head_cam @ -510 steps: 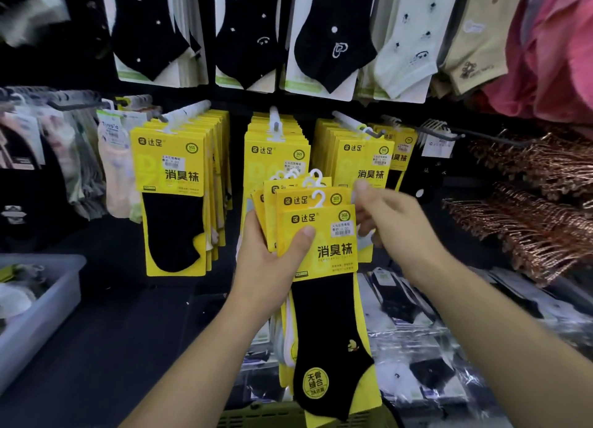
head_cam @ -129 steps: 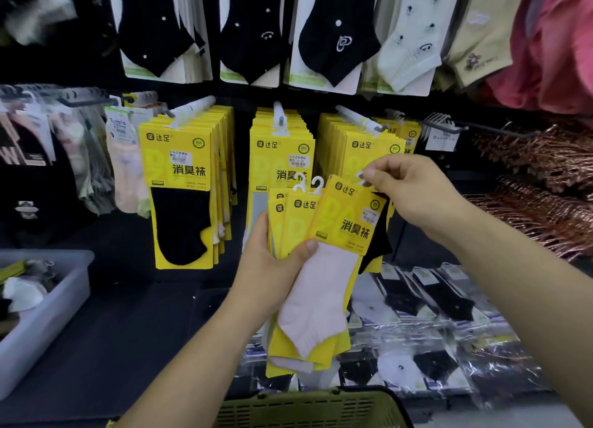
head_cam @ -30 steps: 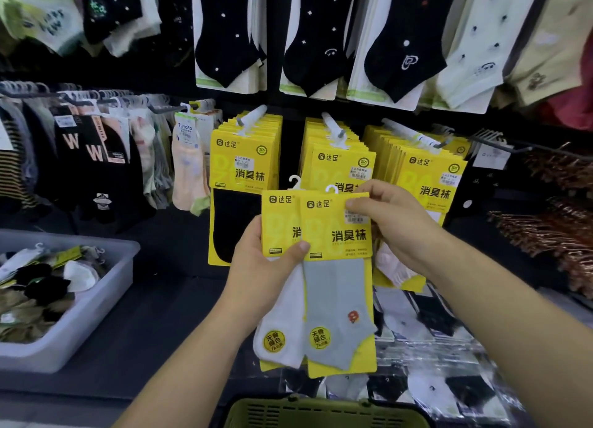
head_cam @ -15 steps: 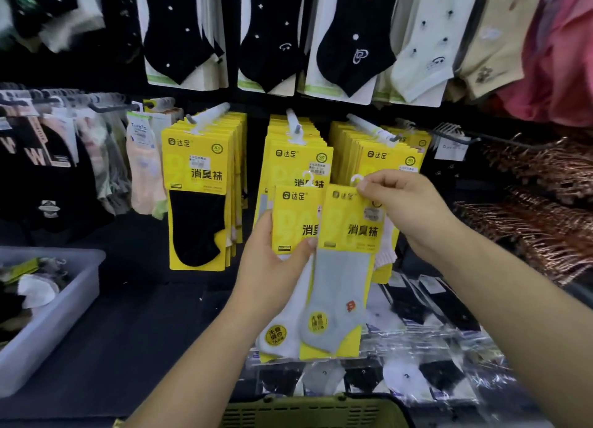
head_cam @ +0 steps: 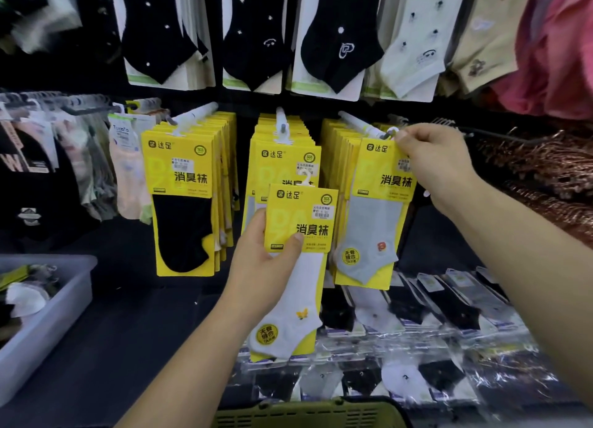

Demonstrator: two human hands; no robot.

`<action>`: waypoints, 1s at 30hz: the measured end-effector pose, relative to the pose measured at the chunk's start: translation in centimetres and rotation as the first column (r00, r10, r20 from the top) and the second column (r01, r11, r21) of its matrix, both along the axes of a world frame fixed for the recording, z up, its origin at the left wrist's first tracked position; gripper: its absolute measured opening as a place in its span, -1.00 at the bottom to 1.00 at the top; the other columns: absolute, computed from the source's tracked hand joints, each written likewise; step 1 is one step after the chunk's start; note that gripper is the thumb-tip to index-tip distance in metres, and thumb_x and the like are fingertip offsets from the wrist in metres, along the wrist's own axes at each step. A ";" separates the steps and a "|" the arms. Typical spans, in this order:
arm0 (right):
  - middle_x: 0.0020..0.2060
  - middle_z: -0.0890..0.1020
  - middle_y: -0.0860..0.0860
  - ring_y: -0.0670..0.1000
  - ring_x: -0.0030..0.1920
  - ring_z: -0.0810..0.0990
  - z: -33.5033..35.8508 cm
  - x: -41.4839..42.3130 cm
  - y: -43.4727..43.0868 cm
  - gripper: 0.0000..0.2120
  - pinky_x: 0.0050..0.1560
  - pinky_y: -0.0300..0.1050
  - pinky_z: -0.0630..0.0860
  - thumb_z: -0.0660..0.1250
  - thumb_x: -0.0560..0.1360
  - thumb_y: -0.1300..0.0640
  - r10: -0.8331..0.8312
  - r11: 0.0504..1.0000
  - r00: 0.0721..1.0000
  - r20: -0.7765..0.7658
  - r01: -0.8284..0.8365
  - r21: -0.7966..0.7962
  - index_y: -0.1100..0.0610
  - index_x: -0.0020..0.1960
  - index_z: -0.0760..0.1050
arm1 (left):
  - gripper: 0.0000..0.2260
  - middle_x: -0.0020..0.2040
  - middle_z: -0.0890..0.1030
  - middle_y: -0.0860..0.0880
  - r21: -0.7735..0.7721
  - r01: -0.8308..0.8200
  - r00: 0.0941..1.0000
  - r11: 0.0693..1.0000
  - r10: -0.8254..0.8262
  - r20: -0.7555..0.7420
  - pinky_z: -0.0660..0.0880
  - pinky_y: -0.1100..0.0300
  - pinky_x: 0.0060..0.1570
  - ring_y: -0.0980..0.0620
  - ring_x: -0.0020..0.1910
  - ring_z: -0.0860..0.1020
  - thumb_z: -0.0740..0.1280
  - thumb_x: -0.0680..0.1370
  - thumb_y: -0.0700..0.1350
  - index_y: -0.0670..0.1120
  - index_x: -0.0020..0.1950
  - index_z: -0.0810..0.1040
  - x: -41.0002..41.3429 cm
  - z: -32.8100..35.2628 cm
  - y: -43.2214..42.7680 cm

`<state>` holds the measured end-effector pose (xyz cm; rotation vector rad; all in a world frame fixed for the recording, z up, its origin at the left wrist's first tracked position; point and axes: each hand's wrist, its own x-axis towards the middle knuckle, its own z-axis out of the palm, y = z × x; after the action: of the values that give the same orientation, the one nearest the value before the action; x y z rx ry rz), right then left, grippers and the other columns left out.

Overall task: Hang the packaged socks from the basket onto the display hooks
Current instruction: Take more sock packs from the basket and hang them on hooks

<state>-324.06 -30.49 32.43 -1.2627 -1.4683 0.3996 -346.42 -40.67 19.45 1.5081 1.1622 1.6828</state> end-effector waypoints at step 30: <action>-0.24 0.67 -0.08 -0.12 -0.19 0.61 -1.8 1.9 -3.5 -0.83 -0.12 -0.23 0.50 0.42 0.55 0.09 0.293 0.953 0.954 -0.056 -0.297 -0.063 0.01 -0.22 0.65 | -0.87 0.02 0.68 0.14 -0.081 0.133 0.978 0.988 -0.144 -0.152 0.59 0.01 0.05 0.04 0.04 0.65 0.36 0.70 -0.11 0.14 0.14 0.52 6.2 3.2 2.4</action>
<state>-322.17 -34.01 30.65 -1.0816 -1.6203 0.6799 -340.18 -38.31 22.61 1.6621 1.1546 1.4380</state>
